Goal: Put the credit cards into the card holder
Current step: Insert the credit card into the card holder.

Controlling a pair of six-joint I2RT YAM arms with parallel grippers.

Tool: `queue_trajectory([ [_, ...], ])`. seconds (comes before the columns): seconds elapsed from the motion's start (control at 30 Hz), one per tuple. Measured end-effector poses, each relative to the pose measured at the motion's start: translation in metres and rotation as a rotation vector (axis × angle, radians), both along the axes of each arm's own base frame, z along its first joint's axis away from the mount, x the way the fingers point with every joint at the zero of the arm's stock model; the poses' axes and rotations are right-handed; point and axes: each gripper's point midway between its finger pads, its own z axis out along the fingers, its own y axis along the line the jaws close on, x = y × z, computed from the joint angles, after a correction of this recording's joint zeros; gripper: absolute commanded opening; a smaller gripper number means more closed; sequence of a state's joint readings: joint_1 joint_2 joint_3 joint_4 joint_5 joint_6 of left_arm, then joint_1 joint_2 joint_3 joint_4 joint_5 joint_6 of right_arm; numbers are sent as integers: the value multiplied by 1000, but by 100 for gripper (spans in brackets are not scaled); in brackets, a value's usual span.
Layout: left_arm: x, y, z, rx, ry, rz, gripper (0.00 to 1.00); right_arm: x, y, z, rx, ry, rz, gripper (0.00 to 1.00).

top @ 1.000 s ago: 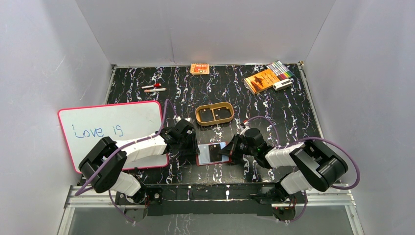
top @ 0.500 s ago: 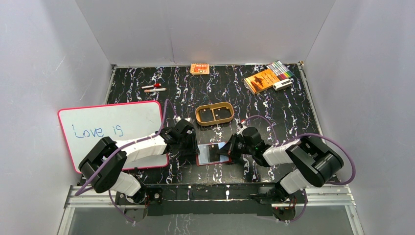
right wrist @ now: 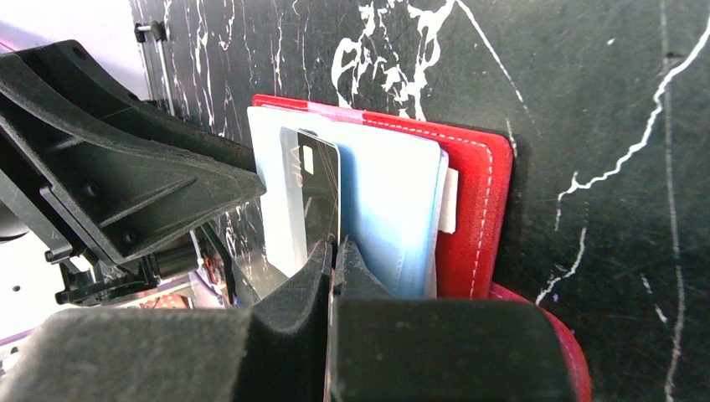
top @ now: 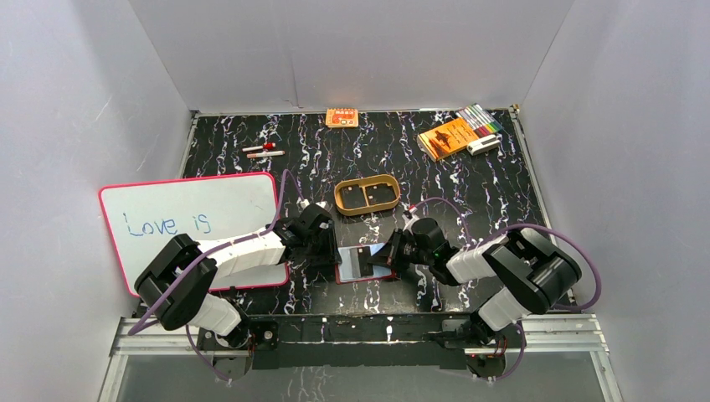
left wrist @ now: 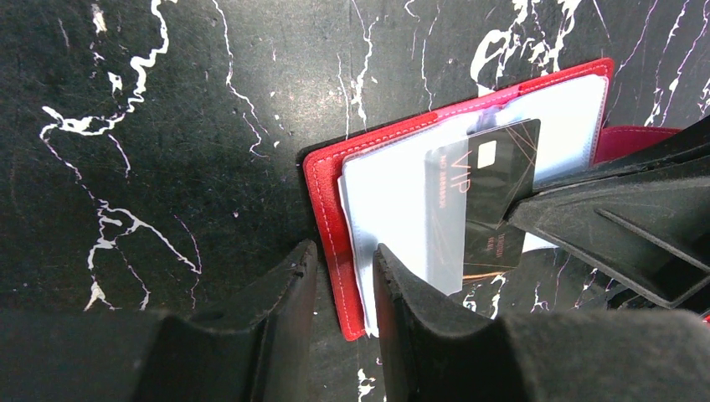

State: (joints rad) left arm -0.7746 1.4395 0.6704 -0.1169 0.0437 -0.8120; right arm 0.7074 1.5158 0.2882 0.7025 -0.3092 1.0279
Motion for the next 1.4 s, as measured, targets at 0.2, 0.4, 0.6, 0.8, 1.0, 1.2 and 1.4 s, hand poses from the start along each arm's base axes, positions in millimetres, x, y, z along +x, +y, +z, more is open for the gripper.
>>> queue_trajectory([
  [0.2, 0, 0, 0, 1, 0, 0, 29, -1, 7, 1, 10, 2, 14, 0],
  [0.4, 0, 0, 0, 1, 0, 0, 29, -2, 13, 5, 13, -6, 31, 28],
  [0.6, 0, 0, 0, 0, 0, 0, 29, -4, 17, 9, 5, -23, 57, 45],
  [0.8, 0, 0, 0, -2, -1, -1, 28, -6, 20, 12, -22, -36, 80, 47],
  [1.0, 0, -1, 0, -4, -1, -2, 28, -7, 28, 15, -57, -52, 118, 48],
  [1.2, -1, -2, 0, -10, 1, -5, 28, -9, 37, 13, -80, -59, 157, 48],
  [1.4, -1, 0, 1, -9, -6, -4, 28, -8, 42, 12, -89, -58, 172, 49],
])
